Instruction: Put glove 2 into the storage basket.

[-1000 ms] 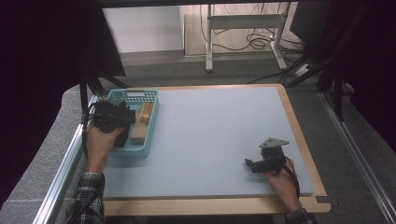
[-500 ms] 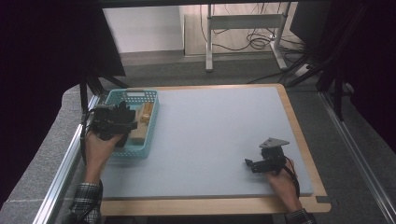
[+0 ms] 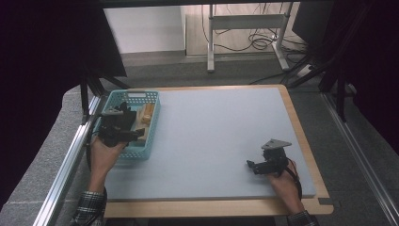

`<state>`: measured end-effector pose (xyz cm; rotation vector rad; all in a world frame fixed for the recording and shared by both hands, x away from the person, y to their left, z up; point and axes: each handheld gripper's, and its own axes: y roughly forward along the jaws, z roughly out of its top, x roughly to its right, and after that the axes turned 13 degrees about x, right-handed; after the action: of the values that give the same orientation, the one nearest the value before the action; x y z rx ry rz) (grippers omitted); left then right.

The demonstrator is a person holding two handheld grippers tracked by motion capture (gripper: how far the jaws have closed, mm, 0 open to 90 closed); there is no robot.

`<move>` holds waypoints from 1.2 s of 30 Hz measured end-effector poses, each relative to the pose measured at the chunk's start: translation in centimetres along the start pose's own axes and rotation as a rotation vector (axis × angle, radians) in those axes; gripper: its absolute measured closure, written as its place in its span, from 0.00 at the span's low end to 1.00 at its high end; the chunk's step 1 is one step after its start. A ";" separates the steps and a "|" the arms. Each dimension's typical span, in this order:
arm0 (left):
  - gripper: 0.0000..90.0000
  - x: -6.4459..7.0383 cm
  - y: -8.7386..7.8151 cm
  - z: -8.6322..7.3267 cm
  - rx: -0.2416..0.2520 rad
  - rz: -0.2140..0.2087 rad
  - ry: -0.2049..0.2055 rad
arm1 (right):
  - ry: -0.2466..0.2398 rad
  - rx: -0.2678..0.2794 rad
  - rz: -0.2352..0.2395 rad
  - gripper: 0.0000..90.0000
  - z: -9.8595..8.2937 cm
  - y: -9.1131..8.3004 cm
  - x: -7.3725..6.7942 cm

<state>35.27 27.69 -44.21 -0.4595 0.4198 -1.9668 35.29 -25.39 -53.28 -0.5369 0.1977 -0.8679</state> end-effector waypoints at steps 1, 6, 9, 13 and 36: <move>0.03 0.4 0.1 0.0 0.002 -0.001 0.013 | 0.000 -0.001 -0.001 0.06 0.0 0.0 0.0; 0.03 1.8 0.2 0.2 -0.002 -0.012 0.058 | -0.003 0.000 0.000 0.06 0.0 0.0 0.0; 0.03 2.6 0.4 0.2 0.000 -0.020 0.075 | 0.000 -0.001 -0.001 0.06 0.0 0.0 0.0; 0.02 3.5 0.8 0.1 0.003 -0.030 0.097 | -0.002 0.001 0.000 0.06 0.0 0.0 0.0; 0.01 7.9 3.3 -1.0 0.014 -0.117 0.185 | -0.005 0.001 0.000 0.06 0.0 0.0 0.0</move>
<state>34.15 19.22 -45.63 -0.3004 0.5053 -2.1331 35.32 -25.40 -53.28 -0.5384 0.1931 -0.8670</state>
